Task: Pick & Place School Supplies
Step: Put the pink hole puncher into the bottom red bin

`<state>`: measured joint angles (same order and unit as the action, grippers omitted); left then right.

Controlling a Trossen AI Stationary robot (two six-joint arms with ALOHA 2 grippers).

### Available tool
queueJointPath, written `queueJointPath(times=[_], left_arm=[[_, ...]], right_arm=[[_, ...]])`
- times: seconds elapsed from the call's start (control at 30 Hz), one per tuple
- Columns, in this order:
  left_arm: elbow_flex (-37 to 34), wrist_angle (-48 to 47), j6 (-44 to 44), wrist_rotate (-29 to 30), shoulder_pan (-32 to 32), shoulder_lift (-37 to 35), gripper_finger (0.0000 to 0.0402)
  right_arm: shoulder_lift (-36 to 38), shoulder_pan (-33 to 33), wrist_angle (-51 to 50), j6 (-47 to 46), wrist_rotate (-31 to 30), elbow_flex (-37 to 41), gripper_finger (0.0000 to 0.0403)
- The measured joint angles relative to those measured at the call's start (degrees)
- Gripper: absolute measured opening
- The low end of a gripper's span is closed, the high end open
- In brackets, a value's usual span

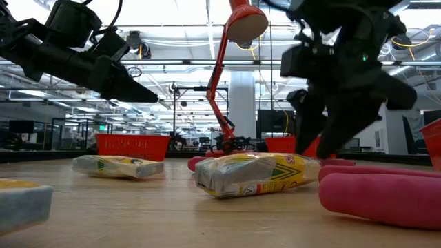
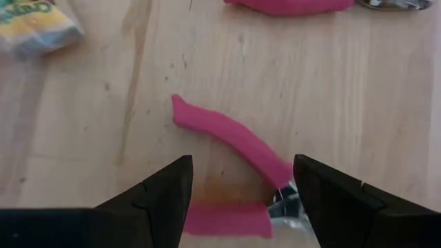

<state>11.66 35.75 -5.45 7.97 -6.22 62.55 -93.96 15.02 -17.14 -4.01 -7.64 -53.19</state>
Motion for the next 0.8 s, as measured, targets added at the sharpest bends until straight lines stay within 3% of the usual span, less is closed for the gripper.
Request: queueJointPath(times=[0.37, 0.5, 0.63, 0.67, 0.8], left_arm=[[0.0, 0.0, 0.1, 0.0, 0.0, 0.0, 0.0214], [0.0, -0.1, 0.1, 0.0, 0.0, 0.0, 0.0214], [0.0, -0.5, 0.1, 0.0, 0.0, 0.0, 0.0214], [0.0, -0.5, 0.1, 0.0, 0.0, 0.0, 0.0214], [0.0, -0.5, 0.2, 0.0, 0.0, 0.0, 0.0214]], right_arm=[[-6.1, 0.0, 5.9, 0.6, -3.0, -0.2, 0.023], [-6.4, 0.0, 7.0, 0.2, -4.6, -0.1, 0.0165], [-6.5, 0.0, 7.9, 0.5, -5.9, -0.1, 0.0044], [-6.4, 0.0, 8.0, 0.8, -5.9, 0.0, 0.0029], [-6.6, 0.2, 9.9, -0.3, -9.2, 0.0, 0.0028]])
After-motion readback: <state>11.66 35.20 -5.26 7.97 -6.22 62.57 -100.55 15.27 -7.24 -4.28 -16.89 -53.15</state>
